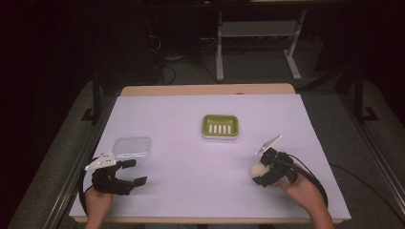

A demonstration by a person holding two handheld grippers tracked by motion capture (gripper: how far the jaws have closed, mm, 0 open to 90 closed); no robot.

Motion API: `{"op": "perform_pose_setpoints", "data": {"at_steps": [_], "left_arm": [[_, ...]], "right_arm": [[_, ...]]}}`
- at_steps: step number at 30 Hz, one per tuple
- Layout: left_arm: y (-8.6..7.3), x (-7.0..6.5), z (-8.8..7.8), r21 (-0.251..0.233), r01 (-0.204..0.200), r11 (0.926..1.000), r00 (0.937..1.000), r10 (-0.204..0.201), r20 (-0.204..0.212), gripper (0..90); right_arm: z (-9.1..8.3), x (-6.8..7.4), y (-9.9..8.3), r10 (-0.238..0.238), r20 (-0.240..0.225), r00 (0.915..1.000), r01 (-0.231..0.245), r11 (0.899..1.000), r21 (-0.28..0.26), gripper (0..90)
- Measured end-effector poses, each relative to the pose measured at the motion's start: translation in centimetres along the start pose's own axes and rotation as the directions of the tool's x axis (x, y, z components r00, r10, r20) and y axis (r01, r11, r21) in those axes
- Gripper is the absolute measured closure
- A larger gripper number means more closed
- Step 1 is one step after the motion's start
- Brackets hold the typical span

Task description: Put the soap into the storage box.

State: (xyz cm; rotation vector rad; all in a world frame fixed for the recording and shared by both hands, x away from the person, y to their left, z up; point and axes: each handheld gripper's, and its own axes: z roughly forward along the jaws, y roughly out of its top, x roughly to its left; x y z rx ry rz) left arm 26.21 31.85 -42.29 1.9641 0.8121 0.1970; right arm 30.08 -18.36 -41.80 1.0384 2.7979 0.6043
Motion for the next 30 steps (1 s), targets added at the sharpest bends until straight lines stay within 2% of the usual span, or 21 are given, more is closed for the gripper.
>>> {"op": "perform_pose_setpoints", "data": {"at_steps": [13,19,30], "left_arm": [[-0.1,0.2,-0.3,-0.018,0.015,0.9997,0.9999,-0.015,-0.003,12.9],[-0.1,0.2,-0.2,-0.023,0.026,0.9994,0.9996,-0.026,-0.005,12.9],[-0.1,0.3,-0.2,-0.023,0.016,0.9996,0.9999,-0.016,0.001,12.9]], "right_arm": [[-1.2,-0.9,1.5,-0.007,-0.021,0.9998,0.007,0.999,-0.032,23.5],[-1.6,-1.7,2.4,0.002,-0.053,0.9986,-0.005,0.999,-0.052,23.5],[-1.9,-2.1,3.9,-0.018,-0.052,0.9985,0.016,0.999,-0.035,23.5]]}}
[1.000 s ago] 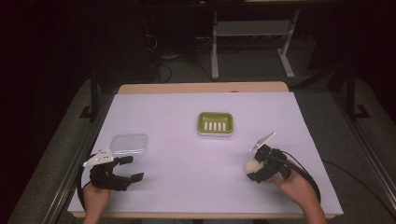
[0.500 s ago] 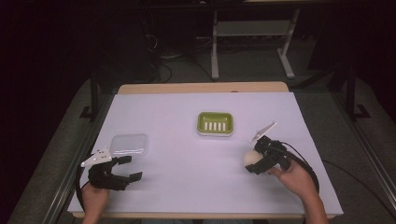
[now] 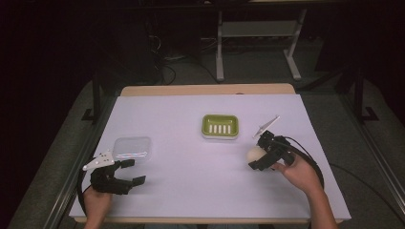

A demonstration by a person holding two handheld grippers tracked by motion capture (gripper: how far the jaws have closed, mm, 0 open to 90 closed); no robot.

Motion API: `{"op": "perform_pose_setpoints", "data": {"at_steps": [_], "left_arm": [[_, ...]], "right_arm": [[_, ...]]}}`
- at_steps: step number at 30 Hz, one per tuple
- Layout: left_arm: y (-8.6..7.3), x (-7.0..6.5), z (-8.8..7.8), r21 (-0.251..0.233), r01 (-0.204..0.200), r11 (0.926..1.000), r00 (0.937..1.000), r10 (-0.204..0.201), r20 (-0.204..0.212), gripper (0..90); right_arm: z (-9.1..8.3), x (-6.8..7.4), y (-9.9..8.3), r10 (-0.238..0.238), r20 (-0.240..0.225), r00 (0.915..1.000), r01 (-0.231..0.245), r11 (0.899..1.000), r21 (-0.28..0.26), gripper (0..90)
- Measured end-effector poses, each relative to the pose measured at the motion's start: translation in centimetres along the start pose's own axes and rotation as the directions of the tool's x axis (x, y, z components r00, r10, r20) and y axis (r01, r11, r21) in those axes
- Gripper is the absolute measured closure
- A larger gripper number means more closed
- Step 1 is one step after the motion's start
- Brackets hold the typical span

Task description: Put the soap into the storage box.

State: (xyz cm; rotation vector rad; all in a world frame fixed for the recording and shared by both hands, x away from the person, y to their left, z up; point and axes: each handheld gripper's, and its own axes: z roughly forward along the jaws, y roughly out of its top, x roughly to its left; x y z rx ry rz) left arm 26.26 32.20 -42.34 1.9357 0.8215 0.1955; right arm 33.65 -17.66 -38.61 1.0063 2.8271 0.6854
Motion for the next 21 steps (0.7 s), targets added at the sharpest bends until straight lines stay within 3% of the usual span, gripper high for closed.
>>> {"op": "perform_pose_setpoints", "data": {"at_steps": [13,21], "left_arm": [[0.0,0.0,0.0,-0.004,0.011,0.9999,0.9999,-0.011,0.002,12.9],[0.0,0.0,-0.1,-0.001,0.012,0.9999,0.9999,-0.012,0.002,12.9]], "right_arm": [[-0.4,-0.7,1.9,-0.018,-0.028,0.9994,0.018,1.000,-0.003,23.5],[-0.7,-1.0,3.2,-0.030,-0.022,0.9993,0.030,1.000,-0.006,23.5]]}}
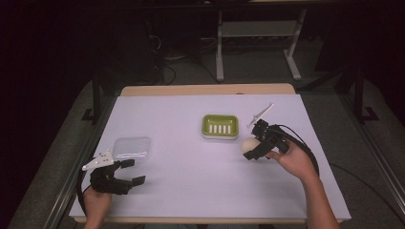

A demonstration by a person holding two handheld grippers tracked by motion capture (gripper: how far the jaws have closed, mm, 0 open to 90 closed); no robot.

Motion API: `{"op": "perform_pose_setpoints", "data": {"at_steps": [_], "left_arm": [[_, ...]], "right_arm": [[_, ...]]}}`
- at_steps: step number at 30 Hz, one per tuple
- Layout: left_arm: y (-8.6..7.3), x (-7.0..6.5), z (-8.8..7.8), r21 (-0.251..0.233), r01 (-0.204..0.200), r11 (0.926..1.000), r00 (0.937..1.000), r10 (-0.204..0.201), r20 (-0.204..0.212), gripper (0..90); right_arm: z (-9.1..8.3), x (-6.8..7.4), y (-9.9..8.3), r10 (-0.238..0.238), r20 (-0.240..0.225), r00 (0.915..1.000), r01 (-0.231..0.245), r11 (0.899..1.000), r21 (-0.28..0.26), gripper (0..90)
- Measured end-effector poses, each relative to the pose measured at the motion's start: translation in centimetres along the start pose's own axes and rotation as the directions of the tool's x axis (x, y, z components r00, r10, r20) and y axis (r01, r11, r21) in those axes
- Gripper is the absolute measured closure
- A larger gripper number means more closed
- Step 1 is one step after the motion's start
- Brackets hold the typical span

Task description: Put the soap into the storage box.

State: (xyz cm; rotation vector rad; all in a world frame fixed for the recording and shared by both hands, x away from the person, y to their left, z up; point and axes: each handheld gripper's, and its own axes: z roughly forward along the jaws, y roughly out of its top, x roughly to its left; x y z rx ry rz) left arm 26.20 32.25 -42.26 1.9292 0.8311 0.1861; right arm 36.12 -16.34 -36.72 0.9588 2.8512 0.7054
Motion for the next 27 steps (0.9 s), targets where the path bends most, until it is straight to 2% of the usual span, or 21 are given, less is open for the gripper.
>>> {"op": "perform_pose_setpoints", "data": {"at_steps": [14,27], "left_arm": [[0.0,0.1,0.0,-0.001,0.001,1.0000,1.0000,-0.001,0.005,12.9],[0.0,0.0,0.0,-0.004,0.000,1.0000,1.0000,0.000,0.007,12.9]], "right_arm": [[0.0,-0.2,1.9,-0.029,-0.015,0.9995,0.029,1.000,-0.011,23.5],[0.0,-1.1,3.4,-0.028,-0.036,0.9989,0.028,1.000,-0.004,23.5]]}}
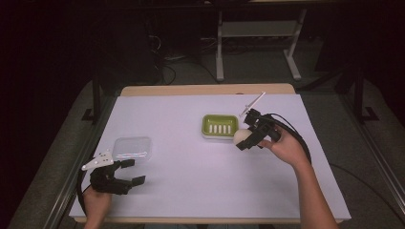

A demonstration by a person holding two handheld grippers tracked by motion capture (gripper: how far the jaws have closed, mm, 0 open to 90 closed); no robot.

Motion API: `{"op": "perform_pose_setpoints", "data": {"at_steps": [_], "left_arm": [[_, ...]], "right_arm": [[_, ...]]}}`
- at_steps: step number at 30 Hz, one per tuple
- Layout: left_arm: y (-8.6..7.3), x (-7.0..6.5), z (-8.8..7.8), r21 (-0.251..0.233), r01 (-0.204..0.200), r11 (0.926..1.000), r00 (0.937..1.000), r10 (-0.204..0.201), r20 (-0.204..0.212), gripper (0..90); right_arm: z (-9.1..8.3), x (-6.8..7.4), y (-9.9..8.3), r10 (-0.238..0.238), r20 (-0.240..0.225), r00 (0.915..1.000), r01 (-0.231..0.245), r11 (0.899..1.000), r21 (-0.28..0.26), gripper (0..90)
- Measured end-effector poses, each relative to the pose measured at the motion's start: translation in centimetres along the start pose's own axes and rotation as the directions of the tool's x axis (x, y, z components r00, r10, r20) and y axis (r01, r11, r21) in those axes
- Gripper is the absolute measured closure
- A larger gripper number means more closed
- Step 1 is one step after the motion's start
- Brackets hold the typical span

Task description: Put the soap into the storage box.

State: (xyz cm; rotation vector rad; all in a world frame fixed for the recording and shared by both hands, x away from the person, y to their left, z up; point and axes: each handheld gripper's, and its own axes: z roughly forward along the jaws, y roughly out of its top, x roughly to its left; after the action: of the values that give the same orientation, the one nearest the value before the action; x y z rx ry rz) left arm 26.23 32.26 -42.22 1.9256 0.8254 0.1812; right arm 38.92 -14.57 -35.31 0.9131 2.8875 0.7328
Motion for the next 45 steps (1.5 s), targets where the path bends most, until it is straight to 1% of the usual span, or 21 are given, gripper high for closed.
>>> {"op": "perform_pose_setpoints", "data": {"at_steps": [4,5,9,17,22,24,26,29,33,43,44,45], "left_arm": [[0.0,0.0,0.2,-0.002,0.000,1.0000,1.0000,0.000,0.006,12.9],[0.0,-0.1,0.2,0.006,-0.004,1.0000,1.0000,0.004,0.007,12.9],[0.0,0.0,0.2,0.008,-0.004,1.0000,1.0000,0.004,0.008,12.9],[0.0,0.0,0.2,0.001,-0.001,1.0000,1.0000,0.001,0.009,12.9],[0.0,0.0,0.2,-0.001,0.000,1.0000,1.0000,0.000,0.009,12.9],[0.0,0.0,0.2,0.002,-0.002,1.0000,1.0000,0.002,0.009,12.9],[0.0,0.0,0.2,-0.001,0.000,1.0000,1.0000,0.000,0.009,12.9],[0.0,0.0,0.2,0.001,-0.001,1.0000,0.9999,0.001,0.010,12.9],[0.0,0.1,0.1,0.001,-0.001,1.0000,0.9999,0.001,0.011,12.9],[0.0,0.0,0.0,-0.007,0.009,0.9999,0.9999,-0.009,0.009,12.9],[0.0,0.0,0.0,-0.007,0.008,0.9999,0.9999,-0.008,0.009,12.9],[0.0,0.1,0.0,-0.006,0.006,1.0000,0.9999,-0.006,0.009,12.9]], "right_arm": [[0.1,-0.2,0.3,-0.001,0.006,1.0000,0.001,1.000,0.014,23.5],[0.1,-0.3,0.6,-0.003,0.007,1.0000,0.003,1.000,0.019,23.5],[0.1,-0.4,1.0,-0.008,0.003,1.0000,0.008,1.000,0.017,23.5],[0.3,-0.5,2.4,-0.039,0.000,0.9992,0.039,0.999,0.028,23.5],[0.4,-0.7,2.8,-0.040,-0.008,0.9992,0.040,0.999,0.027,23.5],[0.5,-0.8,3.0,-0.039,-0.006,0.9992,0.039,0.999,0.033,23.5],[0.6,-0.9,3.2,-0.049,-0.004,0.9988,0.049,0.998,0.037,23.5],[0.6,-1.0,3.4,-0.044,-0.003,0.9990,0.044,0.998,0.046,23.5],[0.6,-1.1,3.8,-0.048,-0.008,0.9988,0.049,0.998,0.037,23.5],[0.7,-1.4,5.0,-0.061,-0.006,0.9981,0.062,0.997,0.055,23.5],[0.8,-1.4,5.1,-0.062,-0.001,0.9981,0.062,0.997,0.054,23.5],[0.8,-1.5,5.2,-0.060,-0.006,0.9982,0.060,0.997,0.051,23.5]]}}
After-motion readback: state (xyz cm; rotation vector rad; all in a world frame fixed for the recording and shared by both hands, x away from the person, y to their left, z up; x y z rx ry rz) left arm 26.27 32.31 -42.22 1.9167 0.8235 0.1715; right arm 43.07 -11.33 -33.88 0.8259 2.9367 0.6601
